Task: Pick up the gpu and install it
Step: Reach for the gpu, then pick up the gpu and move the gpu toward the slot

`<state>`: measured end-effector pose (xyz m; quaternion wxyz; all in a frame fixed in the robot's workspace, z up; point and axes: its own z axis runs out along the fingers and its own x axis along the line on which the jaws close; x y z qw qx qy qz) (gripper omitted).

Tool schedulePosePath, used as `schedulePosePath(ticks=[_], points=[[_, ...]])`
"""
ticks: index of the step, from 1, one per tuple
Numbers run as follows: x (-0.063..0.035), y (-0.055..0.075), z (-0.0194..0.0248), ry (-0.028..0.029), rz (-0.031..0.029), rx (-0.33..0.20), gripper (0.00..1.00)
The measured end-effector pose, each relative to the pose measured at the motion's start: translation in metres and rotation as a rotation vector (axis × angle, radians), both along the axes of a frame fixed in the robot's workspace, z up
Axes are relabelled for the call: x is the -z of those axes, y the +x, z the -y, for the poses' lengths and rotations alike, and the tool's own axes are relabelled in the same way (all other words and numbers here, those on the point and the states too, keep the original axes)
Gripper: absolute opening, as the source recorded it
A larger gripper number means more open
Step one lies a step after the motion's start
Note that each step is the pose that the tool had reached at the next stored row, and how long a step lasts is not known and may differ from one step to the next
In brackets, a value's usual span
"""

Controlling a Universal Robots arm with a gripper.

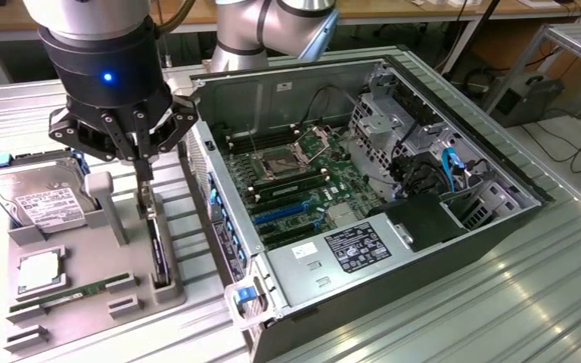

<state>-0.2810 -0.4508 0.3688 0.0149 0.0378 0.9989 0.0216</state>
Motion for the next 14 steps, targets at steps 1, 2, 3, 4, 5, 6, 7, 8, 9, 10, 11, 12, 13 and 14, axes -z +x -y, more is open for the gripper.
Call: schedulePosePath(ticks=[1, 2, 3, 4, 5, 6, 7, 8, 9, 10, 11, 12, 13, 14], points=[[-0.0001, 0.0000, 0.0000, -0.0012, -0.0007, 0.000, 0.11], [-0.0001, 0.0000, 0.0000, -0.0013, -0.0007, 0.000, 0.11], [-0.0001, 0.0000, 0.0000, -0.0013, -0.0007, 0.000, 0.11], [-0.0001, -0.0001, 0.0000, -0.0013, -0.0007, 0.000, 0.11], [-0.0001, -0.0001, 0.0000, -0.0013, -0.0007, 0.000, 0.11], [-0.0001, -0.0001, 0.0000, -0.0013, -0.0007, 0.000, 0.11], [-0.0001, -0.0001, 0.0000, -0.0013, -0.0007, 0.000, 0.11], [-0.0001, -0.0001, 0.0000, -0.0013, -0.0007, 0.000, 0.11], [-0.0001, -0.0001, 0.0000, -0.0013, -0.0007, 0.000, 0.11], [-0.0001, -0.0001, 0.0000, -0.0013, -0.0007, 0.000, 0.11], [-0.0001, -0.0001, 0.0000, -0.0013, -0.0007, 0.000, 0.11], [-0.0001, -0.0001, 0.0000, -0.0013, -0.0007, 0.000, 0.11], [-0.0001, -0.0001, 0.0000, -0.0013, -0.0006, 0.000, 0.11], [-0.0001, -0.0001, 0.0000, -0.0013, -0.0007, 0.000, 0.11]])
